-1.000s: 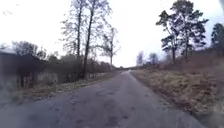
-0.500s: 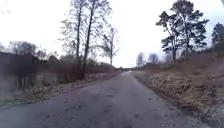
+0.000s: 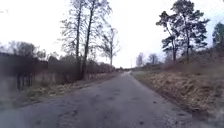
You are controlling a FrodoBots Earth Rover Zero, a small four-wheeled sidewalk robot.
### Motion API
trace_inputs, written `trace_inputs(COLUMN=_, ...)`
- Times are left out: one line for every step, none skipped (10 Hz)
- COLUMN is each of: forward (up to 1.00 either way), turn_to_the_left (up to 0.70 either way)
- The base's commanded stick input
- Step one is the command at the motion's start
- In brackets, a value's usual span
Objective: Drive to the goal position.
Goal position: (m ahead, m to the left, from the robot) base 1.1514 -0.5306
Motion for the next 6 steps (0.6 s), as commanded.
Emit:
trace_inputs(forward=0.50, turn_to_the_left=0.01)
trace_inputs(forward=0.50, turn_to_the_left=0.01)
trace_inputs(forward=0.50, turn_to_the_left=0.01)
trace_inputs(forward=0.50, turn_to_the_left=0.01)
trace_inputs(forward=0.50, turn_to_the_left=0.01)
trace_inputs(forward=0.50, turn_to_the_left=0.01)
